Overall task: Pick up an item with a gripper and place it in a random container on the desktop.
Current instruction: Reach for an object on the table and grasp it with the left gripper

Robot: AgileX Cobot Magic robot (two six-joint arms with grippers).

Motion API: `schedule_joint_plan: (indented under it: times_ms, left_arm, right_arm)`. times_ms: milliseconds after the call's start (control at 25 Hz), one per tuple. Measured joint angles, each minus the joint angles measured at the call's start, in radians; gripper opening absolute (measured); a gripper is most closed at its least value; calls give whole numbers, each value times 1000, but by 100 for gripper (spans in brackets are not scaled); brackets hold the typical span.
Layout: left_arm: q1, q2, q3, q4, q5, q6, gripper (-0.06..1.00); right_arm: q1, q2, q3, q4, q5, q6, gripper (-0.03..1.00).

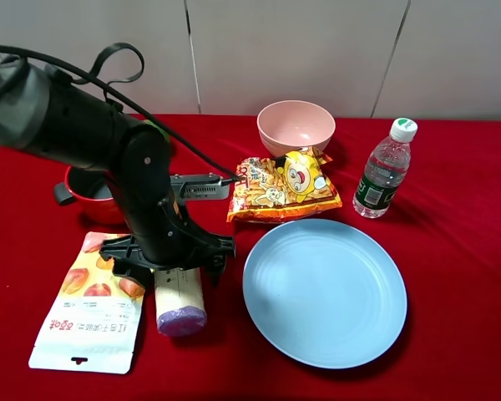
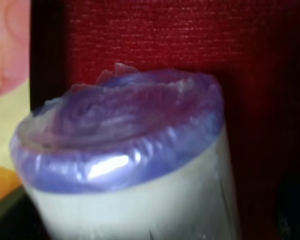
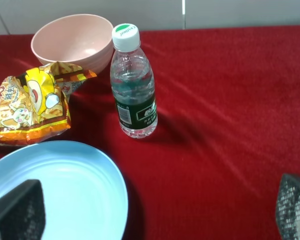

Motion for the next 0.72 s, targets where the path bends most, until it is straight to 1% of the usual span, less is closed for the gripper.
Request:
schedule_joint_plan:
  times_ms: [320,480,720]
  left_arm:
    - [0,44,-1,-41,-22,1,83]
    - [0,45,-1,-45,-25,1,80]
    - [0,45,-1,-46,-42,1,67]
  right_arm:
    - [0,0,0,0,0,0,69]
    - [0,0,0,0,0,0,69]
    - [0,0,0,0,0,0,69]
